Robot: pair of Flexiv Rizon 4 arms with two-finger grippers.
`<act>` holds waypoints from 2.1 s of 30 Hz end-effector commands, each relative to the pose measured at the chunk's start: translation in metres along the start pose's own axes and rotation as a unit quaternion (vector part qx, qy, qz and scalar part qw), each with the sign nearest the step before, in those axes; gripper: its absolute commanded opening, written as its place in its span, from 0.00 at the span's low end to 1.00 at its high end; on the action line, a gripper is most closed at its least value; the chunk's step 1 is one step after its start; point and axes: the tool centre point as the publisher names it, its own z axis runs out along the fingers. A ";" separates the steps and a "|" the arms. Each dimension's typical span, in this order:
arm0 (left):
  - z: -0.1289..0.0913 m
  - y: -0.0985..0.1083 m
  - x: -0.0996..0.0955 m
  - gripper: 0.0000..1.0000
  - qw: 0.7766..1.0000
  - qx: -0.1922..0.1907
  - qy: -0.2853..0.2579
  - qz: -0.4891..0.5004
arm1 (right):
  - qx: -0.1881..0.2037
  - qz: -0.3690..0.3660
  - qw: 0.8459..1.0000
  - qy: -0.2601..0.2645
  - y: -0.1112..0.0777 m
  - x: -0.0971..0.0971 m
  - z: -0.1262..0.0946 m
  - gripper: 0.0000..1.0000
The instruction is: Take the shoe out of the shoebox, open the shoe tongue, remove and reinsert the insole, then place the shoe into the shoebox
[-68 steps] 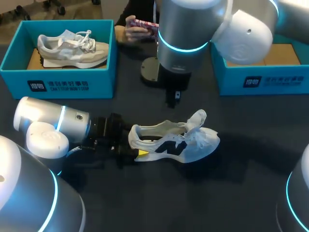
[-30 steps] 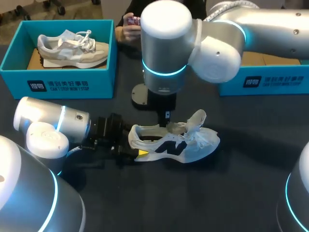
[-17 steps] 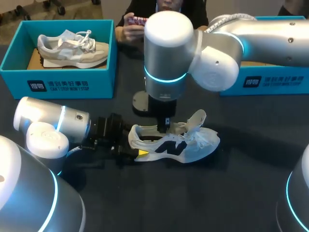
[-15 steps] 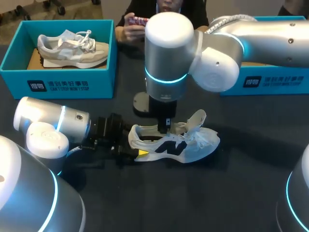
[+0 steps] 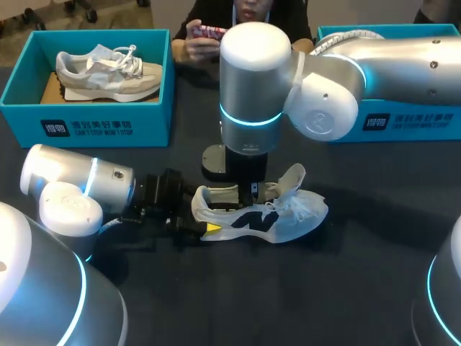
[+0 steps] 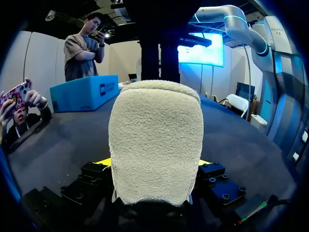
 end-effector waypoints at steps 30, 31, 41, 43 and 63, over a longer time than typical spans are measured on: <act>0.002 0.002 0.000 0.00 1.000 -0.001 0.000 0.000 | 0.003 0.031 1.000 -0.007 -0.007 -0.019 0.028 0.30; 0.002 0.002 0.000 0.00 1.000 -0.001 0.000 0.000 | 0.003 0.030 1.000 -0.007 -0.007 -0.020 0.029 0.31; 0.002 0.002 0.000 0.00 1.000 -0.001 0.000 0.000 | 0.002 0.030 0.999 -0.030 -0.007 -0.024 0.034 0.41; 0.002 0.002 0.000 0.00 1.000 -0.001 0.000 0.000 | 0.000 0.029 0.999 -0.030 -0.006 -0.025 0.037 0.42; 0.002 0.002 0.000 0.00 1.000 -0.001 0.000 0.000 | -0.012 0.014 0.999 0.033 0.001 -0.015 0.077 0.35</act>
